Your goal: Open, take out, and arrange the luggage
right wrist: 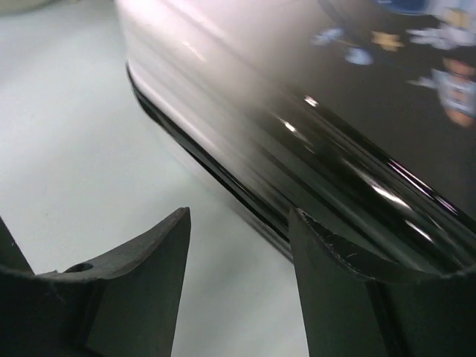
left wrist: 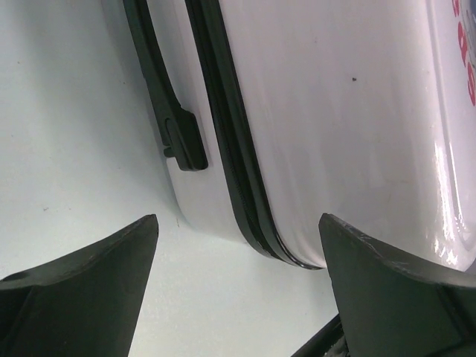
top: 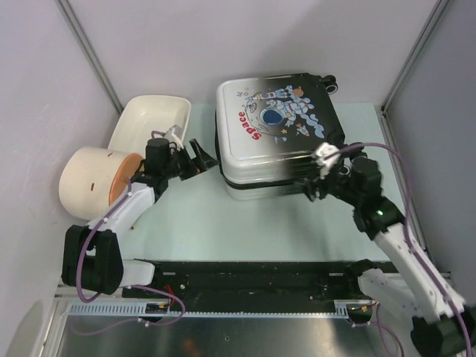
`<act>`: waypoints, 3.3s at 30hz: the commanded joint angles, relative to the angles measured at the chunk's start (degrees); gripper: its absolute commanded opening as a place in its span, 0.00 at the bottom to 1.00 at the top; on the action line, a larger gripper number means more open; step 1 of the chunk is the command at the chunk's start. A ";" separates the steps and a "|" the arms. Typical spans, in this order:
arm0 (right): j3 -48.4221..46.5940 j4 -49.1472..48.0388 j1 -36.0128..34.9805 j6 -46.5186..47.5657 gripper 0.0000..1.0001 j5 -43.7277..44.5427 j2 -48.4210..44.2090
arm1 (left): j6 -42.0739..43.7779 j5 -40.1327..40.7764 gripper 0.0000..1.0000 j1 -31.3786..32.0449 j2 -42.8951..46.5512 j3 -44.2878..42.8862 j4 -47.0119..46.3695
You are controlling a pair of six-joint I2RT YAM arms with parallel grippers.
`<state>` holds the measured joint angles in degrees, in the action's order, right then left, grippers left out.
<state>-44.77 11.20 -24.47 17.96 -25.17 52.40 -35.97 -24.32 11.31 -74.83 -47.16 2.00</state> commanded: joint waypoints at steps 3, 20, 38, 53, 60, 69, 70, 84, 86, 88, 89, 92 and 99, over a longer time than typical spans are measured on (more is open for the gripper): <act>3.81 15.87 11.98 -10.03 0.59 5.28 -16.26 | 1.60 1.19 0.94 -0.68 -0.49 -3.91 -0.24; 20.33 -6.95 19.02 -9.69 0.42 8.02 -10.40 | 1.16 1.02 0.94 -0.94 -3.39 -6.72 -0.42; 32.29 -39.14 13.75 -9.78 0.40 14.96 -2.93 | 1.16 1.46 0.94 -1.82 -4.71 -6.11 -0.42; 31.85 -50.57 13.83 -11.11 0.27 15.06 7.27 | 0.72 1.29 0.94 -1.91 -4.89 -4.96 -0.42; 32.12 -52.33 16.11 -8.64 0.13 14.97 10.88 | -0.25 0.59 0.94 -1.99 -5.94 -4.70 -0.42; 32.38 -45.06 21.39 -4.95 0.00 9.88 2.01 | -0.78 0.41 0.91 -1.82 -11.73 -7.59 -0.59; 32.56 -43.91 21.83 -4.43 0.00 9.01 1.13 | -0.60 0.76 0.91 -1.82 -12.27 -7.95 -0.59; 32.03 -37.22 22.45 3.05 0.00 5.48 -4.77 | 1.43 8.39 0.72 0.47 -22.20 -15.16 -3.41; 31.77 -38.09 22.54 3.31 0.00 6.01 -4.33 | 0.64 9.02 0.71 0.29 -22.64 -15.33 -4.46; 31.42 -38.71 22.62 3.84 0.00 6.88 -3.36 | -0.59 7.98 0.70 -0.41 -22.38 -14.46 -7.51; 31.24 -39.06 22.62 4.02 0.00 7.15 -3.01 | -1.38 7.19 0.69 -0.93 -21.68 -14.02 -8.15; 30.89 -39.41 22.97 4.54 0.00 7.33 -2.74 | -0.08 3.32 0.70 -1.81 -18.53 -12.70 -9.82; 30.27 -39.68 23.41 4.63 0.00 7.33 -1.78 | 3.61 5.41 0.65 -4.11 -12.62 -11.20 -6.32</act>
<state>-11.88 -25.21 -1.65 21.52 -18.72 50.09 -35.90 -21.12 7.97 -92.20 -57.65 -3.60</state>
